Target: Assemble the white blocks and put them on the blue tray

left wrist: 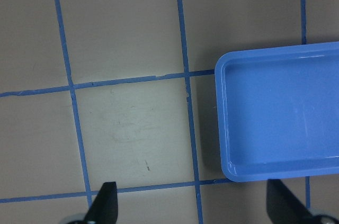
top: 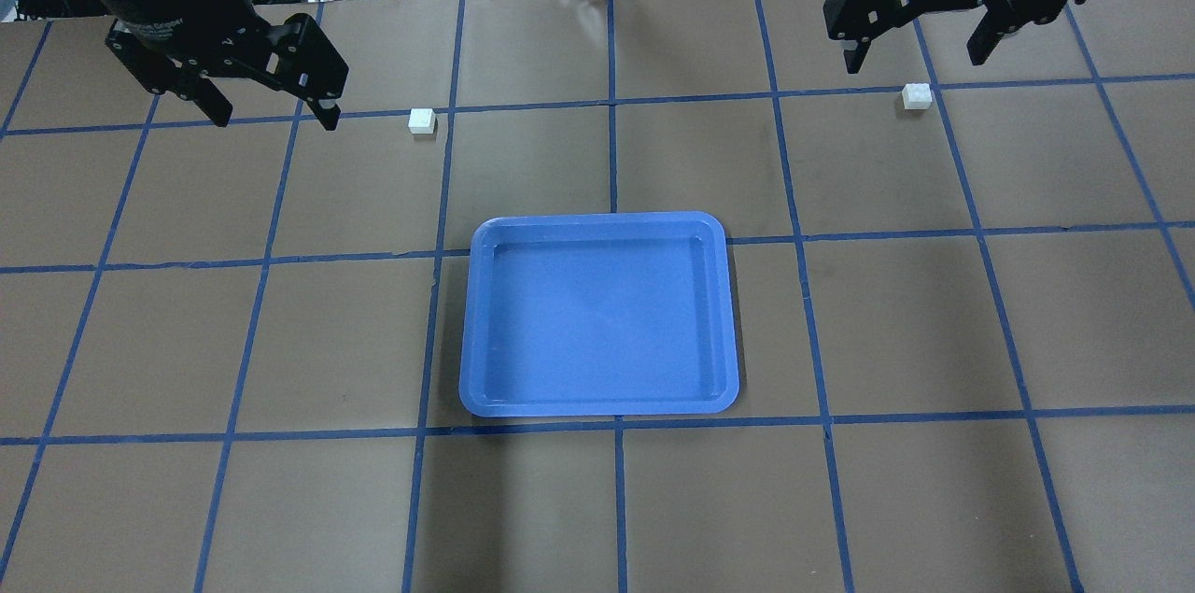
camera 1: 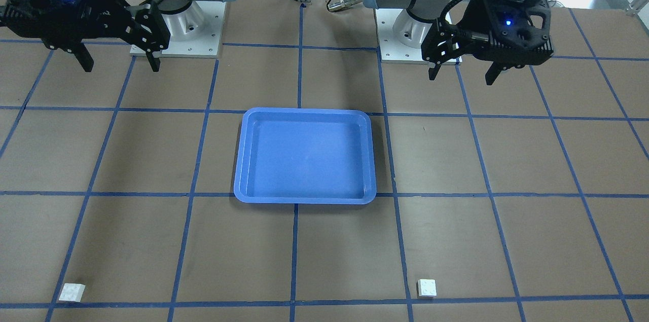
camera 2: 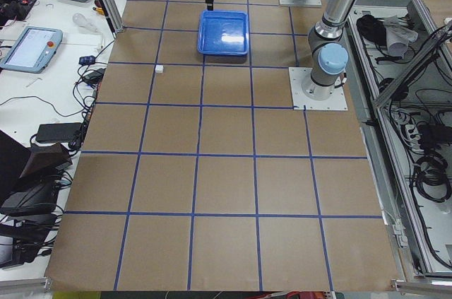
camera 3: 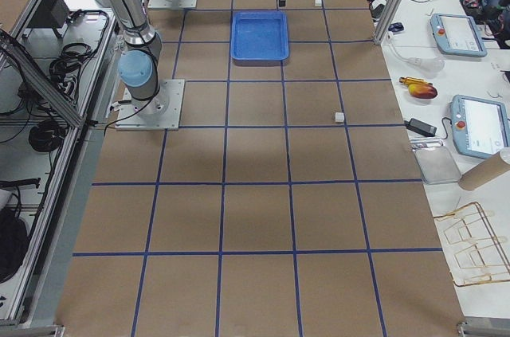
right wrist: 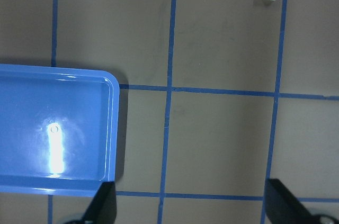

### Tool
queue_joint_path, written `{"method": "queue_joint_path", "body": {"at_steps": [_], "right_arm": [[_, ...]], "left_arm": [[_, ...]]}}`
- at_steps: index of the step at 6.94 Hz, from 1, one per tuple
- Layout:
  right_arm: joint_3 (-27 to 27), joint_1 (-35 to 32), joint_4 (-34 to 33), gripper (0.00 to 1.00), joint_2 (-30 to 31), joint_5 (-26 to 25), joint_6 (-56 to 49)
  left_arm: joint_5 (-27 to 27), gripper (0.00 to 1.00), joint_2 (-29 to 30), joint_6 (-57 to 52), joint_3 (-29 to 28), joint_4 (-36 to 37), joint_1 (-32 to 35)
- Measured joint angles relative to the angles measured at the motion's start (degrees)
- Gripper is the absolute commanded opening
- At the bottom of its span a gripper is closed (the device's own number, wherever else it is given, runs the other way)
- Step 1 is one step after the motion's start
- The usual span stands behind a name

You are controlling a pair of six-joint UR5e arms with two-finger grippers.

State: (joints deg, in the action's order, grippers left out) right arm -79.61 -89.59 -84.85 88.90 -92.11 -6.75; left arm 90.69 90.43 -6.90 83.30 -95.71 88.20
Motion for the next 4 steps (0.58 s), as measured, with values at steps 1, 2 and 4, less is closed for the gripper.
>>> {"method": "queue_joint_path", "body": {"at_steps": [1, 2, 4], "right_arm": [[0.0, 2.7, -0.8, 1.00, -0.5, 1.1, -6.0], [0.1, 6.3, -2.2, 1.00, -1.3, 3.5, -13.4], [-0.1, 12.6, -4.7, 1.00, -3.9, 6.1, -34.5]], "left_arm": [[-0.1, 1.00, 0.0, 0.0, 0.0, 0.0, 0.0], [-0.1, 1.00, 0.0, 0.0, 0.1, 0.0, 0.0], [-0.1, 1.00, 1.0, -0.2, -0.3, 0.1, -0.3]]}}
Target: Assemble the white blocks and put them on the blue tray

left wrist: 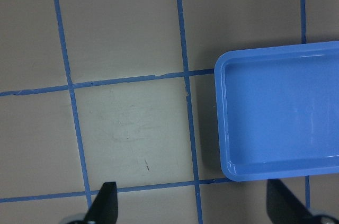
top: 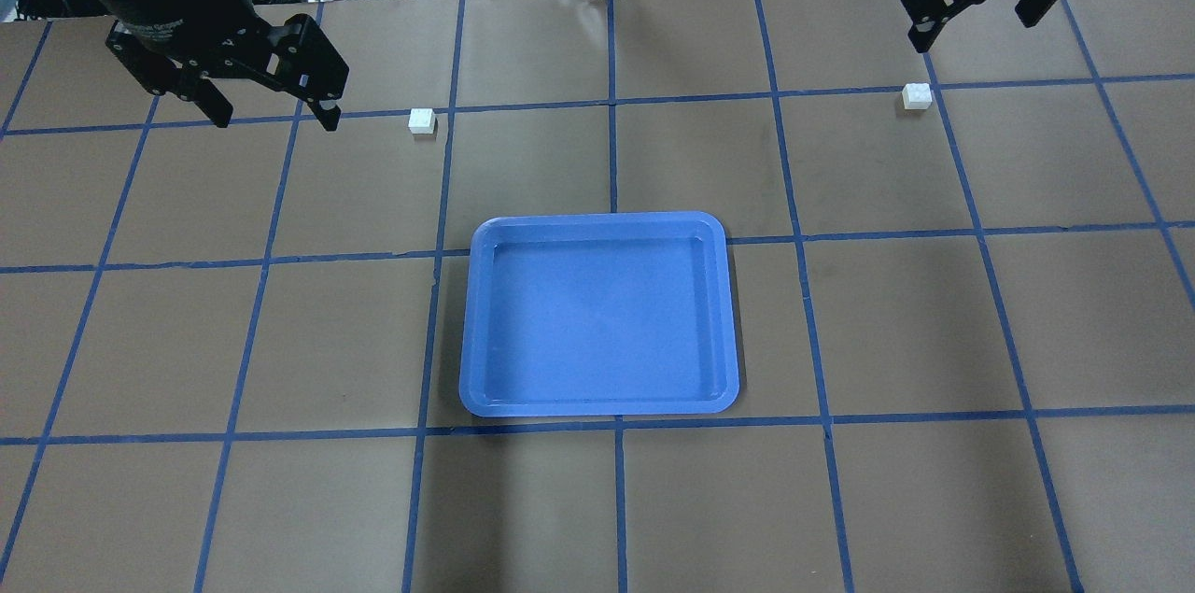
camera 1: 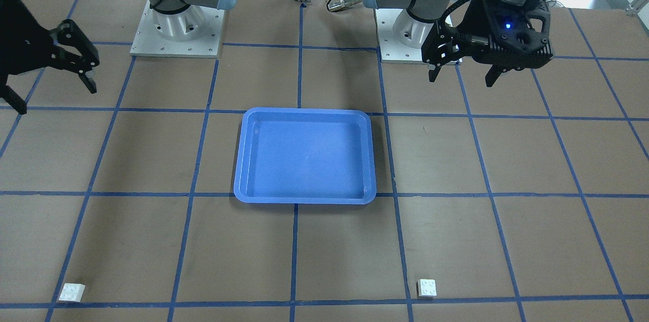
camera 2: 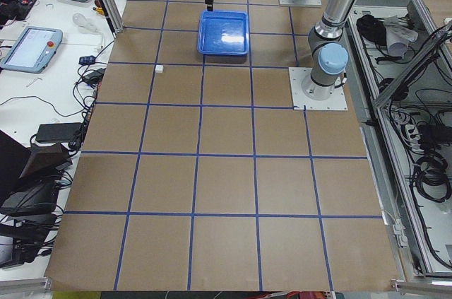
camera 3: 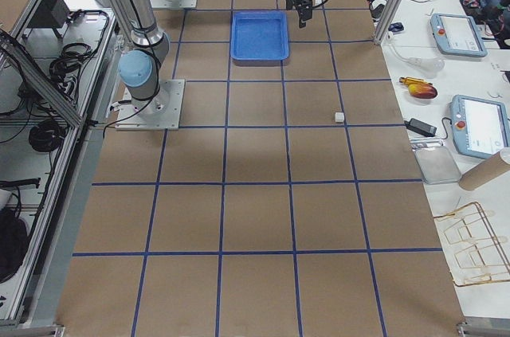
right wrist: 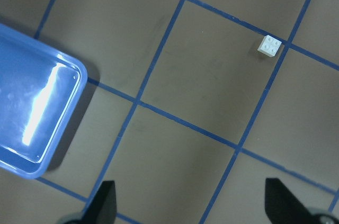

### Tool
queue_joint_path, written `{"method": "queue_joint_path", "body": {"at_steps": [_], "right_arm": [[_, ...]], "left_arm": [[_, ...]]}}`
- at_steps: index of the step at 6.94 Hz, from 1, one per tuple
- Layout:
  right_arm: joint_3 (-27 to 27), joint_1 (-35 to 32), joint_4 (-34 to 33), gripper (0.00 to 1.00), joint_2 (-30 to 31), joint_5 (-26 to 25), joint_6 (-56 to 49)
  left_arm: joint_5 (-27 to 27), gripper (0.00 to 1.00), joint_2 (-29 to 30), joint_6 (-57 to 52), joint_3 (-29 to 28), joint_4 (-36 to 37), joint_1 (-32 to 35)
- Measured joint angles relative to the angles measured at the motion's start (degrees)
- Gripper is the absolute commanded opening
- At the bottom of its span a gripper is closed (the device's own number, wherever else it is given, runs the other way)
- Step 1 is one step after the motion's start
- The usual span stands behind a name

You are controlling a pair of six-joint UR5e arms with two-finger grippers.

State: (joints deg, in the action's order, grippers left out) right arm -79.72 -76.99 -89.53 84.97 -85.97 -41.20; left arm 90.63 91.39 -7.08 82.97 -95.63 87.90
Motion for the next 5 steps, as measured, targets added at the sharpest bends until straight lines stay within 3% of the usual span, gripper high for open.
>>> {"method": "queue_joint_path", "body": {"at_steps": [1, 3, 5], "right_arm": [[0.2, 2.4, -3.2, 1.00, -3.9, 0.3, -8.5], [2.1, 4.9, -13.3, 1.00, -14.2, 1.2, -21.7], [6.8, 5.3, -16.8, 1.00, -25.4, 4.8, -36.7]], "left_arm": [[-0.4, 1.00, 2.6, -0.1, -0.6, 1.4, -0.4], [-0.8, 1.00, 13.8, -0.3, -2.1, 11.7, -0.7], [-0.7, 1.00, 26.3, 0.1, -7.5, 21.4, -0.8]]}}
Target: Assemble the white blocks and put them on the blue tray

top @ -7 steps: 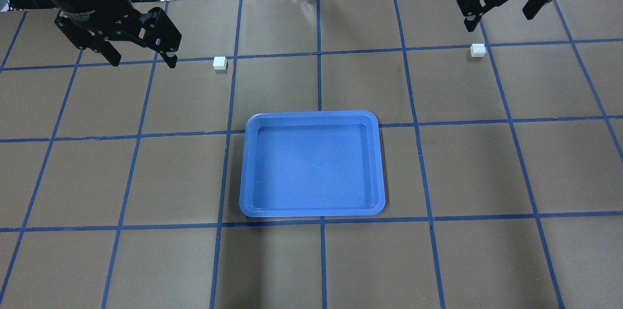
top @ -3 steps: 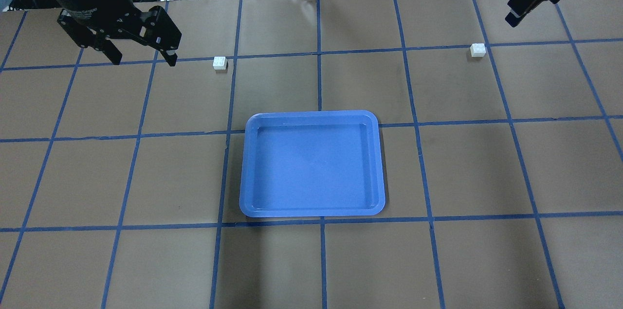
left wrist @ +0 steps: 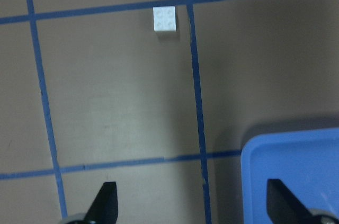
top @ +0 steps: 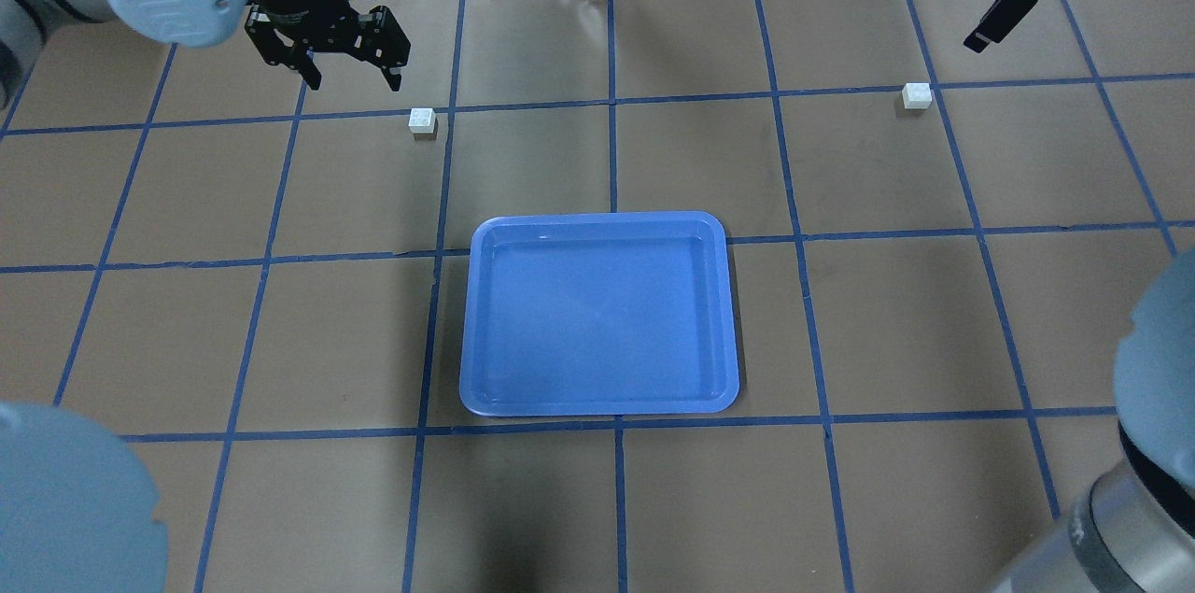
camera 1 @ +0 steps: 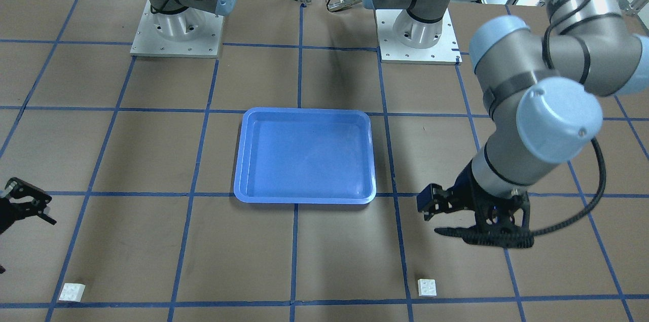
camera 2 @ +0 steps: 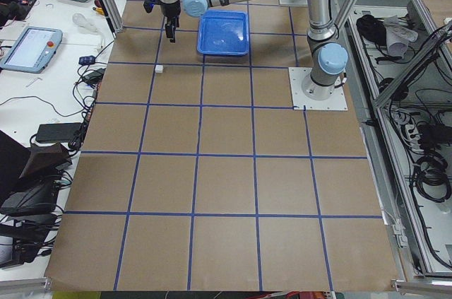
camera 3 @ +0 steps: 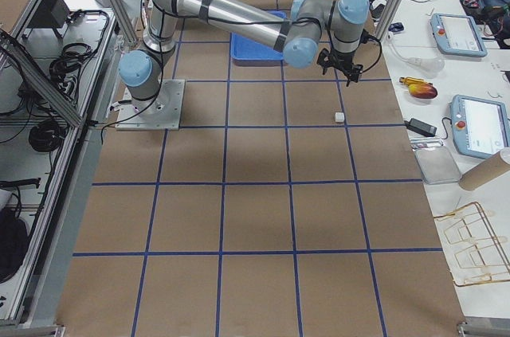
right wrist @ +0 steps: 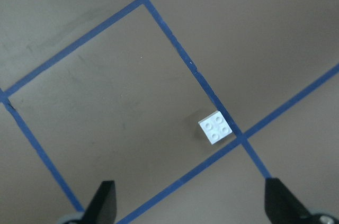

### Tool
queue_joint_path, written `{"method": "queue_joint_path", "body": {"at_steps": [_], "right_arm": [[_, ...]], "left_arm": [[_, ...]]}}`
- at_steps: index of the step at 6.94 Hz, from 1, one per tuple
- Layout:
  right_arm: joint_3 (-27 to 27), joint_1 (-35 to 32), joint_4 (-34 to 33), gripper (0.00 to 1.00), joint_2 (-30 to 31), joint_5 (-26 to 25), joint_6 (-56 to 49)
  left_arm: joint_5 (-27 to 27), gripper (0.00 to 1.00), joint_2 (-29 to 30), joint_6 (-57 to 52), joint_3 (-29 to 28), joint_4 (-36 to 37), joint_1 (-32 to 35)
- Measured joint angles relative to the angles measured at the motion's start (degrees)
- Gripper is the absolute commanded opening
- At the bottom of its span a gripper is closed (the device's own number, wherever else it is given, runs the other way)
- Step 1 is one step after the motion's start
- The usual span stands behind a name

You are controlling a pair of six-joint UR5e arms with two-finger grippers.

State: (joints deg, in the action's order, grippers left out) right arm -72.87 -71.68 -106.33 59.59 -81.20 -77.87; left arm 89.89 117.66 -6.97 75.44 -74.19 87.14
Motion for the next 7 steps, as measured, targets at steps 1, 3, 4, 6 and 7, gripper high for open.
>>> {"method": "queue_joint_path", "body": {"at_steps": [1, 3, 4, 6, 7], "right_arm": [[1.3, 0.1, -1.3, 1.00, -4.2, 0.8, -7.8], [2.1, 0.2, -4.7, 1.00, -9.6, 2.9, -19.3], [2.3, 0.2, -5.8, 1.00, -11.2, 3.6, -22.4], [2.4, 0.6, -7.9, 1.00, -13.2, 4.9, -28.5], [2.2, 1.7, -8.5, 1.00, -13.8, 7.4, -29.7]], "left_arm": [[0.0, 1.00, 5.9, 0.4, -5.0, 1.7, 0.0], [0.3, 1.00, 14.7, -1.5, -11.3, 2.8, 0.0], [0.3, 0.97, 17.5, -1.8, -12.1, 4.1, 0.0], [0.3, 0.85, 21.2, -1.7, -12.3, 6.4, 0.0], [0.2, 0.81, 21.9, -1.5, -11.9, 6.6, 0.0]]}}
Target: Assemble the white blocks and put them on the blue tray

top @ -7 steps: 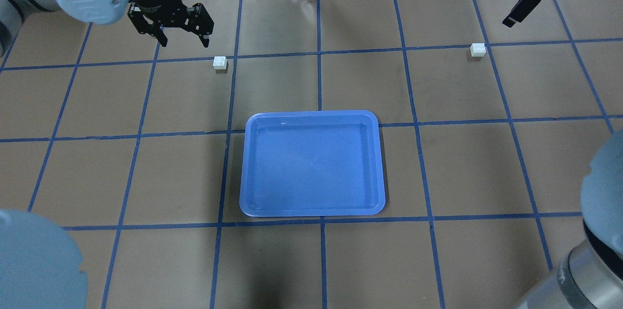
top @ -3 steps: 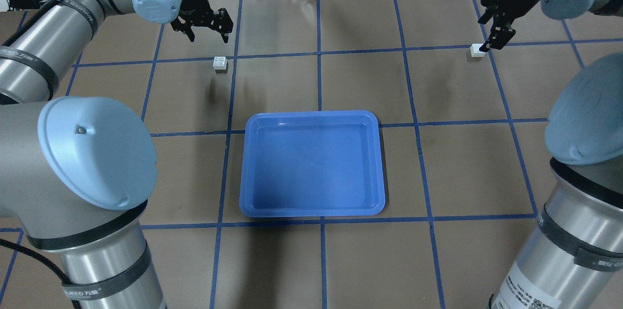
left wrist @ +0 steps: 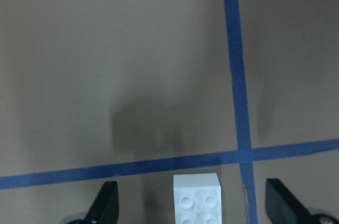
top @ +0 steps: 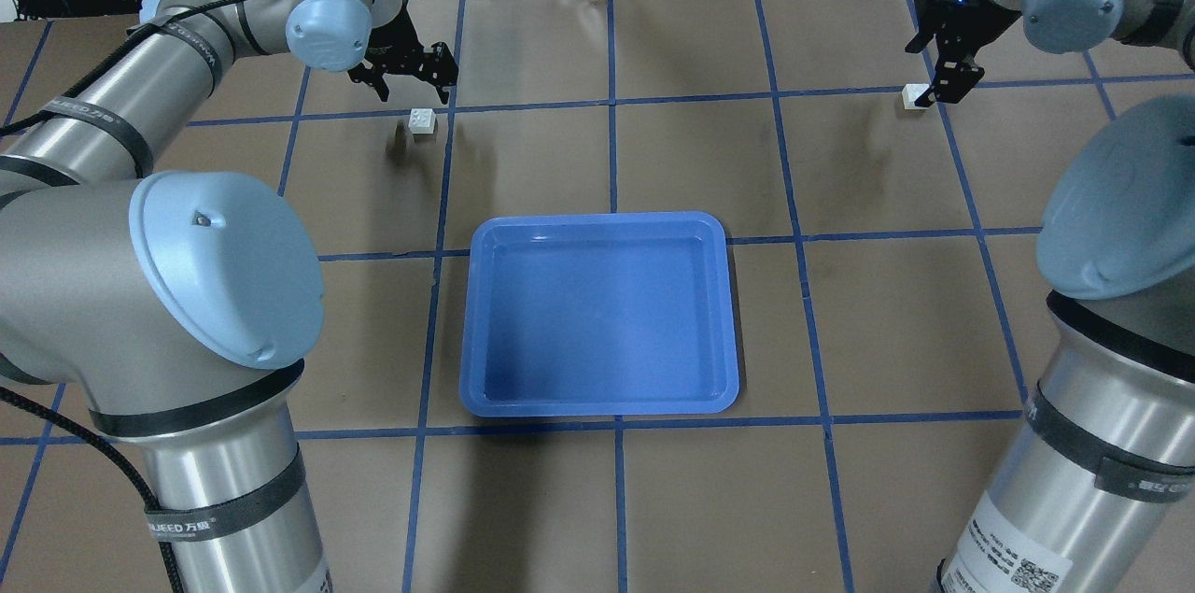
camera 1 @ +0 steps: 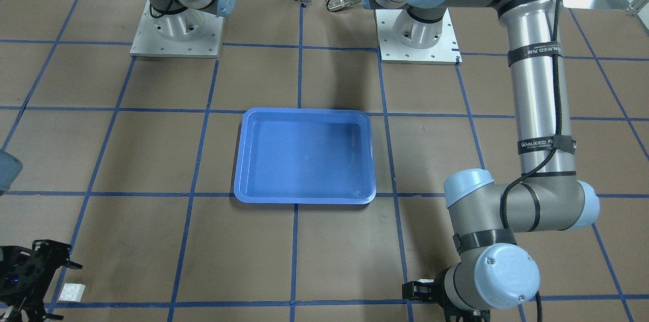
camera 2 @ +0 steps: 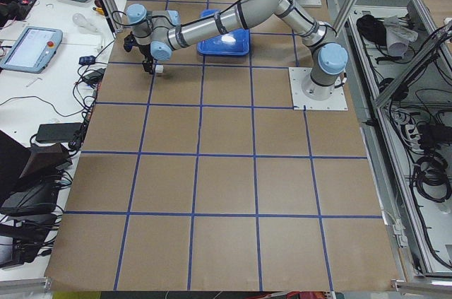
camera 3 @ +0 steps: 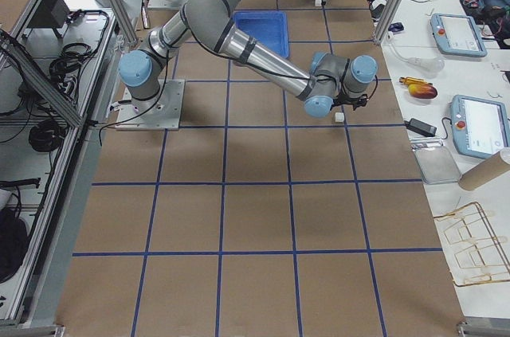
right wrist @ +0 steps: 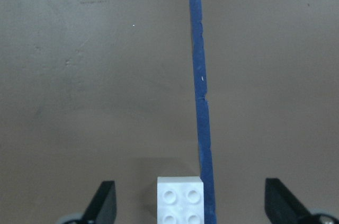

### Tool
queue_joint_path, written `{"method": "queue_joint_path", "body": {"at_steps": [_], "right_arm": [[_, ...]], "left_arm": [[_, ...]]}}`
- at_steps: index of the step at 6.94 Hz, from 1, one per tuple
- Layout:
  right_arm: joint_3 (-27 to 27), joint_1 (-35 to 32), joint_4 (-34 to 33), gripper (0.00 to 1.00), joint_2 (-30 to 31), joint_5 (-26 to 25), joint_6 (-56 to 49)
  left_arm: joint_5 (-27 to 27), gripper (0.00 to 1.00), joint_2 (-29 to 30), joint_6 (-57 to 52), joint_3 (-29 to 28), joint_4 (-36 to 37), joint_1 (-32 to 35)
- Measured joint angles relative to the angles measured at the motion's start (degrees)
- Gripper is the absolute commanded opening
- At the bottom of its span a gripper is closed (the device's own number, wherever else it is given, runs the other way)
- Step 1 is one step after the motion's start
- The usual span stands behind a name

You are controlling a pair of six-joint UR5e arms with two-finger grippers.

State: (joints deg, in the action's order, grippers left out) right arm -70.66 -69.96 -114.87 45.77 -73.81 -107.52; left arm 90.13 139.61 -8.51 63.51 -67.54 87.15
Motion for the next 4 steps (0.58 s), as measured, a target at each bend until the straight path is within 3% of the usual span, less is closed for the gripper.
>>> {"method": "queue_joint_path", "body": {"at_steps": [1, 2, 3, 4], "right_arm": [[-0.2, 1.6, -0.1, 1.00, -0.8, 2.6, -0.3], [-0.4, 3.0, 0.0, 1.00, -1.5, 4.8, -0.5], [-0.4, 4.2, 0.3, 1.00, -2.1, 8.1, -0.6], [-0.2, 5.6, 0.6, 0.93, -2.7, 11.1, -0.7]], "left_arm": [[0.0, 0.81, 0.2, 0.0, 0.4, 0.1, 0.0], [0.0, 0.73, 0.1, -0.2, 0.6, 0.0, 0.0], [0.0, 0.55, 0.0, -0.1, 0.8, 0.0, 0.0], [-0.1, 0.41, -0.2, 0.1, 1.2, 0.0, 0.0]]}}
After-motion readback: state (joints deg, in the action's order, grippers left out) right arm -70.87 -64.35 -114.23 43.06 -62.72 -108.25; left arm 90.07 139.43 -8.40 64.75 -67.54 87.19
